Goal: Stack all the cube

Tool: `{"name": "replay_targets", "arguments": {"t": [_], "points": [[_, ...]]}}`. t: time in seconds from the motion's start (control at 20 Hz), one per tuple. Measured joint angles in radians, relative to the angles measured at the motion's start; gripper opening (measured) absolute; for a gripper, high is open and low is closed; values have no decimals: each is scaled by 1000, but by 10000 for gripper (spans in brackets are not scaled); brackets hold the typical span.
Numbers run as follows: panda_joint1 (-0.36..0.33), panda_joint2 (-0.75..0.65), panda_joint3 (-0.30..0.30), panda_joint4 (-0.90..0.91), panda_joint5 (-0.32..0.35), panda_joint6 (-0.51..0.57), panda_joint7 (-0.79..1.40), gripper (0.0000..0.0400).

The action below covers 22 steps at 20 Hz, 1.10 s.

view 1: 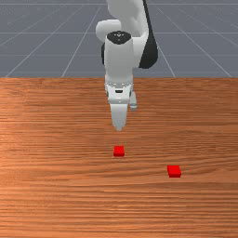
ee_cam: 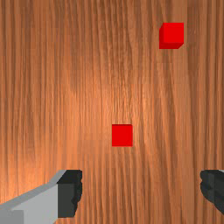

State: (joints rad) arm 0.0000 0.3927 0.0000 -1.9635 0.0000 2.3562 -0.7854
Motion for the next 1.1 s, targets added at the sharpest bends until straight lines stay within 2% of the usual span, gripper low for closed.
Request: {"name": "replay_targets", "arguments": {"t": [0.05,0.1,0.15,0.25,0.3,0.35,0.4,0.5,0.6,0.7,0.9,0.95,1.0,1.05,1.1], "points": [[0,0,0,0,0,0,0,249],[2,-2,-3,-2,3,-4,18,308],[3,-4,-5,-3,5,-6,29,344],[3,-6,-7,-4,8,-8,39,379],[20,-91,-42,-109,-5,-35,209,232],[27,-155,-74,-161,-9,-74,380,142],[31,-189,-100,-181,-5,-112,554,87],[43,-205,-138,-179,25,-183,906,33],[53,-194,-166,-157,76,-243,1215,12],[52,-186,-178,-145,110,-271,1342,5],[57,-187,-178,-145,131,-273,1408,1],[59,-193,-177,-147,130,-271,1415,157],[61,-201,-177,-149,128,-269,1419,253],[62,-205,-176,-149,128,-268,1418,311],[62,-206,-175,-151,128,-266,1414,346]]}}
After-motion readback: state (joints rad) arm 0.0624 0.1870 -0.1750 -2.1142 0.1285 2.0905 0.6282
